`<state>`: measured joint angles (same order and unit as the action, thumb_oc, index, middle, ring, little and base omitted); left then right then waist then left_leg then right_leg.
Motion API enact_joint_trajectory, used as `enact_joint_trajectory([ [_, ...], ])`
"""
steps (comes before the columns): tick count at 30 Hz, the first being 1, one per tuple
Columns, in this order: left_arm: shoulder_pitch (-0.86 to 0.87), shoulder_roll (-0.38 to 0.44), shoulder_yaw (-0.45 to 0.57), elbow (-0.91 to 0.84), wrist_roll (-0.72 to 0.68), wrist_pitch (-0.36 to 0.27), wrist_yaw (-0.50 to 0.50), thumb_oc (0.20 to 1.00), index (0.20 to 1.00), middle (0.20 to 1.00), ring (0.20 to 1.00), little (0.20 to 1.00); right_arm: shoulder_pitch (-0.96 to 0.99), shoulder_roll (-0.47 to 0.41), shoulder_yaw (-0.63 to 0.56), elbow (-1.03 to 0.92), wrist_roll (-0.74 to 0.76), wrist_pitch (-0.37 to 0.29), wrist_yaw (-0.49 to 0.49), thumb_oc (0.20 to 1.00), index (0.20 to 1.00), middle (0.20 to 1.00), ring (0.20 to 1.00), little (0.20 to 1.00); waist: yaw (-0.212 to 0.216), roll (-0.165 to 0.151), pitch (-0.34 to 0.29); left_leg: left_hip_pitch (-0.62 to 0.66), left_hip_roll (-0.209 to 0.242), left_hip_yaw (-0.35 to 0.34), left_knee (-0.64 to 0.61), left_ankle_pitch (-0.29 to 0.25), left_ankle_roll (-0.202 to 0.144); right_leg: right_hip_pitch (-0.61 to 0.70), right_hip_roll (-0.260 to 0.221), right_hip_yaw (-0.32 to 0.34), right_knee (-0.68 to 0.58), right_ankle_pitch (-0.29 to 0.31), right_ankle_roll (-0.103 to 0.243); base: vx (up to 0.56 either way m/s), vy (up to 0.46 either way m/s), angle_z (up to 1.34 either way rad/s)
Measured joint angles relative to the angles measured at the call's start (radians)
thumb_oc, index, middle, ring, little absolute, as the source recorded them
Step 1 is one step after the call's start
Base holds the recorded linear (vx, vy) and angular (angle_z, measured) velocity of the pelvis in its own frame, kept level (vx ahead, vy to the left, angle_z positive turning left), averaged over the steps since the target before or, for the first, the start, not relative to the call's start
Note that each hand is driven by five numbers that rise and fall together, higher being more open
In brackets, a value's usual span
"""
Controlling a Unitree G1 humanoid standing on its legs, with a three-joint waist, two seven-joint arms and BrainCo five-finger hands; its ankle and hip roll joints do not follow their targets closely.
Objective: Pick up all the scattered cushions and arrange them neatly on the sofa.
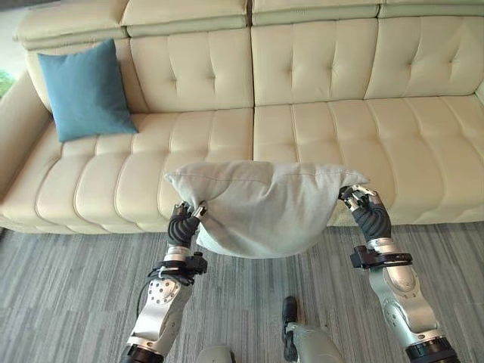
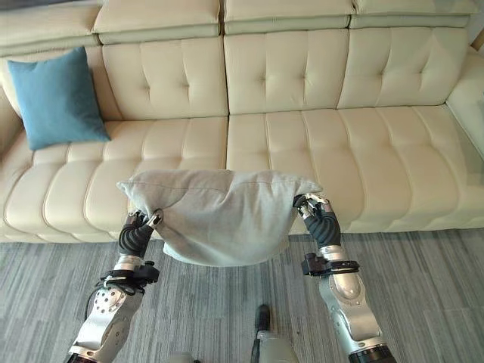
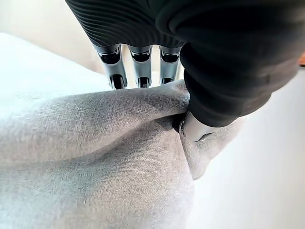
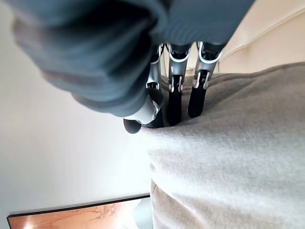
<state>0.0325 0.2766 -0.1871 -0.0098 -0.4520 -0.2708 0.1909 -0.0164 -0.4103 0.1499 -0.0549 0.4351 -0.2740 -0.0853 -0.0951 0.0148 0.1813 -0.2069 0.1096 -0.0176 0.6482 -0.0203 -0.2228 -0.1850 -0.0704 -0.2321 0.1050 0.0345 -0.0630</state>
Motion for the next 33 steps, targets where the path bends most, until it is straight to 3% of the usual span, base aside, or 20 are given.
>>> enact_joint_trajectory([
  [2, -0.005, -0.001, 0.000, -0.004, 0.000, 0.000, -0.008, 0.200, 0.200, 0.200, 0.200, 0.200, -0.001, -0.001, -0.002, -0.002, 0.002, -0.001, 0.000, 0.200, 0.200, 0.200, 0.200, 0.200, 0.002, -0.006, 0.001, -0.029, -0.023, 0.031, 0.001, -0.028, 0.041, 0.028, -0.002, 0.016, -0.035, -0.005, -0.013, 0.20, -0.027, -0.07],
  [4, 0.000, -0.002, 0.000, -0.006, 0.000, 0.001, -0.010, 0.200, 0.200, 0.200, 0.200, 0.200, -0.004, 0.006, 0.000, -0.001, 0.008, -0.001, -0.001, 0.200, 0.200, 0.200, 0.200, 0.200, 0.025, -0.022, 0.008, -0.027, -0.059, 0.058, -0.172, -0.068, 0.105, 0.074, -0.004, 0.036, -0.083, 0.014, -0.014, 0.17, 0.017, -0.29],
  [6, 0.005, 0.001, 0.003, -0.007, 0.000, 0.001, -0.011, 0.200, 0.200, 0.200, 0.200, 0.200, -0.004, 0.009, 0.002, -0.001, 0.009, 0.000, 0.000, 0.200, 0.200, 0.200, 0.200, 0.200, 0.033, -0.025, 0.010, -0.041, -0.069, 0.056, -0.317, -0.065, 0.112, 0.110, -0.002, 0.038, -0.098, 0.013, -0.007, 0.29, 0.055, -0.24],
  [7, 0.009, 0.003, 0.001, -0.006, 0.000, 0.001, -0.012, 0.200, 0.200, 0.200, 0.200, 0.200, 0.000, 0.011, 0.009, -0.003, 0.010, -0.002, -0.001, 0.200, 0.200, 0.200, 0.200, 0.200, 0.041, -0.022, 0.006, -0.056, -0.063, 0.032, -0.420, -0.049, 0.105, 0.130, -0.001, 0.044, -0.109, 0.000, 0.021, 0.33, 0.063, 0.05],
  [8, 0.005, 0.009, -0.003, -0.005, 0.001, 0.001, -0.015, 0.200, 0.200, 0.200, 0.200, 0.200, 0.011, 0.011, 0.009, -0.003, 0.011, -0.007, -0.001, 0.200, 0.200, 0.200, 0.200, 0.200, 0.039, -0.018, 0.005, -0.062, -0.046, 0.000, -0.509, -0.026, 0.098, 0.153, 0.012, 0.044, -0.131, -0.017, 0.040, 0.18, 0.019, -0.04],
  [9, 0.006, 0.008, 0.000, 0.000, 0.001, 0.002, -0.022, 0.200, 0.200, 0.200, 0.200, 0.200, 0.014, 0.013, 0.013, 0.009, 0.017, -0.006, -0.002, 0.200, 0.200, 0.200, 0.200, 0.200, 0.050, -0.017, 0.008, -0.068, -0.006, -0.033, -0.691, 0.032, 0.092, 0.195, 0.031, 0.036, -0.162, -0.004, 0.027, 0.25, 0.039, 0.04],
  [10, 0.007, 0.007, 0.000, 0.004, 0.001, 0.002, -0.022, 0.200, 0.200, 0.200, 0.200, 0.200, 0.016, 0.015, 0.015, 0.009, 0.017, -0.006, -0.003, 0.200, 0.200, 0.200, 0.200, 0.200, 0.052, -0.020, 0.007, -0.096, 0.002, -0.028, -0.726, 0.051, 0.084, 0.219, 0.031, 0.036, -0.187, -0.010, 0.033, 0.26, 0.045, -0.12],
  [12, 0.007, 0.005, 0.001, 0.010, 0.001, 0.002, -0.020, 0.200, 0.200, 0.200, 0.200, 0.200, 0.017, 0.011, 0.016, 0.009, 0.017, -0.006, -0.005, 0.200, 0.200, 0.200, 0.200, 0.200, 0.064, -0.017, 0.010, -0.141, 0.009, -0.025, -0.727, 0.063, 0.089, 0.237, 0.027, 0.049, -0.188, -0.025, 0.023, 0.26, 0.071, -0.18],
  [14, 0.008, 0.007, 0.001, 0.023, 0.001, 0.003, -0.018, 0.200, 0.200, 0.200, 0.200, 0.200, 0.028, 0.011, 0.018, 0.009, 0.017, -0.004, -0.020, 0.200, 0.200, 0.200, 0.200, 0.200, 0.065, -0.002, 0.008, -0.153, 0.006, 0.026, -0.702, 0.060, 0.094, 0.284, 0.014, 0.062, -0.187, -0.052, 0.066, 0.30, 0.108, -0.39],
  [16, 0.038, 0.008, 0.010, 0.013, 0.001, 0.003, -0.017, 0.200, 0.200, 0.200, 0.200, 0.200, 0.040, 0.008, 0.032, 0.004, 0.016, -0.004, -0.021, 0.200, 0.200, 0.200, 0.200, 0.200, 0.085, 0.026, -0.006, -0.110, 0.006, 0.025, -0.636, 0.055, 0.132, 0.323, 0.001, 0.131, -0.193, -0.089, 0.118, 0.38, 0.174, -0.76],
  [17, 0.042, 0.016, 0.015, 0.013, 0.000, 0.004, -0.017, 0.200, 0.200, 0.200, 0.200, 0.200, 0.046, 0.022, 0.038, 0.002, 0.017, -0.002, -0.021, 0.200, 0.200, 0.200, 0.200, 0.200, 0.084, 0.016, -0.009, -0.106, -0.017, 0.034, -0.632, 0.093, 0.129, 0.324, -0.017, 0.166, -0.193, -0.110, 0.142, 0.49, 0.240, -0.46],
  [18, 0.043, 0.041, 0.031, 0.011, 0.000, 0.009, -0.017, 0.200, 0.200, 0.200, 0.200, 0.200, 0.061, 0.035, 0.053, -0.012, 0.017, -0.001, -0.020, 0.200, 0.200, 0.200, 0.200, 0.200, 0.077, -0.023, -0.024, -0.101, -0.080, 0.059, -0.626, 0.093, 0.129, 0.325, -0.077, 0.221, -0.187, -0.133, 0.132, 0.44, 0.224, -0.23],
  [19, 0.040, 0.051, 0.036, 0.011, 0.000, 0.011, -0.016, 0.200, 0.200, 0.200, 0.200, 0.200, 0.061, 0.037, 0.061, -0.017, 0.017, -0.001, -0.019, 0.200, 0.200, 0.200, 0.200, 0.200, 0.077, -0.032, -0.024, -0.096, -0.104, 0.069, -0.626, 0.098, 0.137, 0.327, -0.097, 0.238, -0.182, -0.128, 0.140, 0.30, 0.154, -0.29],
  [20, 0.041, 0.064, 0.037, 0.009, 0.000, 0.012, -0.016, 0.200, 0.200, 0.200, 0.200, 0.200, 0.060, 0.040, 0.070, -0.021, 0.016, 0.000, -0.019, 0.200, 0.200, 0.200, 0.200, 0.200, 0.086, -0.037, -0.022, -0.076, -0.121, 0.090, -0.635, 0.119, 0.166, 0.328, -0.113, 0.245, -0.165, -0.119, 0.155, 0.29, 0.175, -0.59],
  [21, 0.050, 0.072, 0.049, 0.005, 0.000, 0.012, -0.016, 0.200, 0.200, 0.200, 0.200, 0.200, 0.061, 0.044, 0.081, -0.022, 0.016, 0.006, -0.010, 0.200, 0.200, 0.200, 0.200, 0.200, 0.116, -0.035, -0.022, -0.044, -0.135, 0.105, -0.644, 0.169, 0.230, 0.324, -0.131, 0.243, -0.155, -0.129, 0.171, 0.21, 0.129, -0.69],
  [25, 0.044, 0.096, 0.082, -0.026, 0.000, 0.011, -0.016, 0.200, 0.200, 0.200, 0.200, 0.200, 0.056, 0.080, 0.092, -0.021, 0.013, 0.030, 0.001, 0.200, 0.200, 0.200, 0.200, 0.200, 0.129, -0.072, -0.030, -0.009, -0.178, 0.134, -0.666, 0.157, 0.295, 0.317, -0.152, 0.233, -0.090, -0.122, 0.210, 0.20, 0.149, -0.17],
  [26, 0.045, 0.093, 0.082, -0.026, 0.000, 0.011, -0.016, 0.200, 0.200, 0.200, 0.200, 0.200, 0.056, 0.080, 0.097, -0.022, 0.011, 0.036, 0.001, 0.200, 0.200, 0.200, 0.200, 0.200, 0.132, -0.065, -0.030, 0.003, -0.169, 0.134, -0.678, 0.179, 0.295, 0.296, -0.149, 0.234, -0.048, -0.142, 0.227, 0.12, 0.133, 0.00],
  [28, 0.043, 0.097, 0.081, -0.024, 0.000, 0.011, -0.015, 0.200, 0.200, 0.200, 0.200, 0.200, 0.051, 0.082, 0.095, -0.022, -0.004, 0.038, 0.001, 0.200, 0.200, 0.200, 0.200, 0.200, 0.129, -0.076, -0.031, 0.019, -0.174, 0.139, -0.687, 0.151, 0.317, 0.268, -0.144, 0.237, 0.015, -0.133, 0.241, 0.12, 0.123, -0.07],
  [30, 0.044, 0.094, 0.069, -0.023, 0.001, 0.016, -0.011, 0.200, 0.200, 0.200, 0.200, 0.200, 0.040, 0.079, 0.085, -0.021, -0.006, 0.042, 0.000, 0.200, 0.200, 0.200, 0.200, 0.200, 0.120, -0.043, -0.031, 0.059, -0.149, 0.138, -0.729, 0.162, 0.325, 0.146, -0.131, 0.236, 0.247, -0.171, 0.273, 0.11, 0.058, -0.13],
  [33, 0.045, 0.090, 0.069, -0.024, 0.001, 0.017, -0.010, 0.200, 0.200, 0.200, 0.200, 0.200, 0.036, 0.094, 0.076, -0.022, -0.006, 0.041, 0.001, 0.200, 0.200, 0.200, 0.200, 0.200, 0.103, -0.051, -0.035, 0.089, -0.150, 0.141, -0.728, 0.157, 0.322, 0.078, -0.149, 0.212, 0.259, -0.211, 0.250, 0.11, 0.000, -0.06],
])
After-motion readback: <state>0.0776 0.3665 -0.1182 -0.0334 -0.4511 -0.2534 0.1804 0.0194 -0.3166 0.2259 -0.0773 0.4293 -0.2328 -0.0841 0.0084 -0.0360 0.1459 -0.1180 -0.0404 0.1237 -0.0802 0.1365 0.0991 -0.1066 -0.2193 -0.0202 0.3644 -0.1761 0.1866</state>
